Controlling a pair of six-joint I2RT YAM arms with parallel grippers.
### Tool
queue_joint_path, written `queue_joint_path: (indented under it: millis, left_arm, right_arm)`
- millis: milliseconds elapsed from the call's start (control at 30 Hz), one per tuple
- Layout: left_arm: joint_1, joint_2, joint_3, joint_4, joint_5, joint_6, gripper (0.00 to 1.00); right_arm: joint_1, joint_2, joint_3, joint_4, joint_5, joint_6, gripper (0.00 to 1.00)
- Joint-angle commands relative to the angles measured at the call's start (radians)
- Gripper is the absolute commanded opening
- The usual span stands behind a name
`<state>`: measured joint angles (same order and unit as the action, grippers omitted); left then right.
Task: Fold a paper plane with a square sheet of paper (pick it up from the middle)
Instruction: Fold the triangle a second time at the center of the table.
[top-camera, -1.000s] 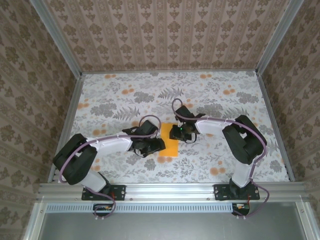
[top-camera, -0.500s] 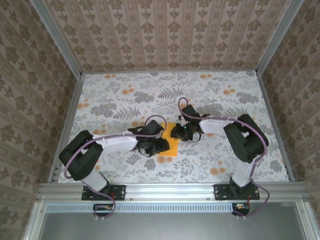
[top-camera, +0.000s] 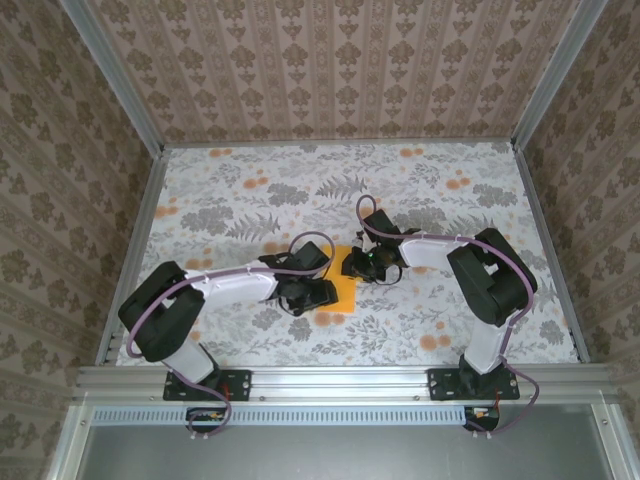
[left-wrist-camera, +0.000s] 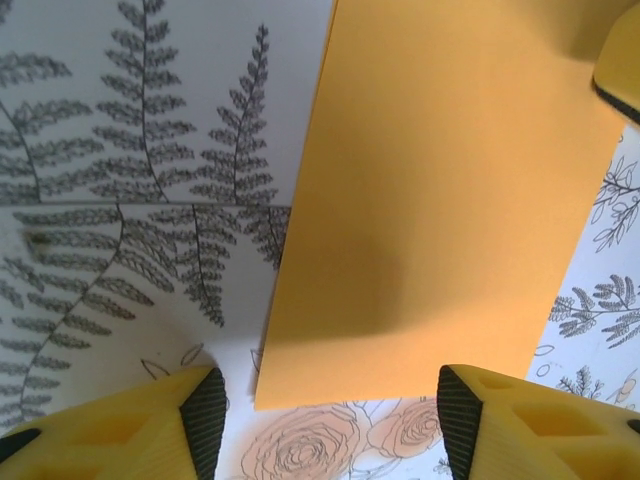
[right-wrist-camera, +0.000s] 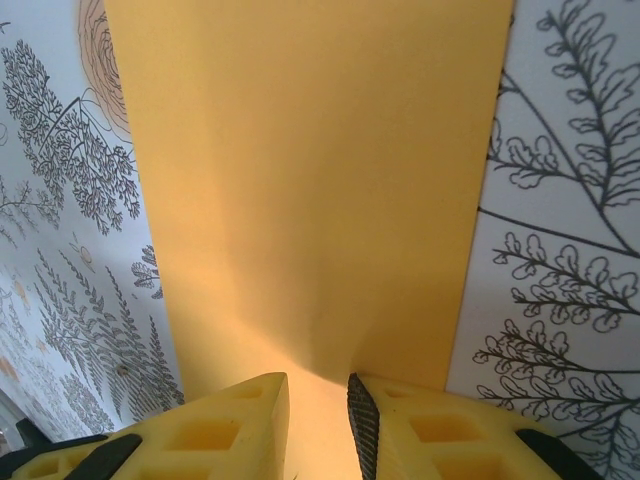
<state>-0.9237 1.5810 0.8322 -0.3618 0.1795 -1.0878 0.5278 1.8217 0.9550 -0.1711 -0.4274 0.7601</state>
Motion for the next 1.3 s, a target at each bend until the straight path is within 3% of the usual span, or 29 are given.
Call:
queue_joint_path:
  millis: [0, 633, 1267]
  left_arm:
    - [-0.021, 0.006, 0.065, -0.056, 0.007, 0.002, 0.63]
    - [-0.03, 0.048, 0.094, -0.118, -0.053, -0.023, 0.74]
    - [-0.029, 0.079, 0.112, -0.065, 0.002, -0.009, 0.71]
  right_arm:
    - [-0.003, 0.065, -0.047, -0.045, 0.085, -0.003, 0.27]
    - [-0.003, 0.062, -0.049, -0.045, 0.086, -0.004, 0.27]
    - [-0.003, 0.068, -0.047, -0.042, 0.088, -0.004, 0.27]
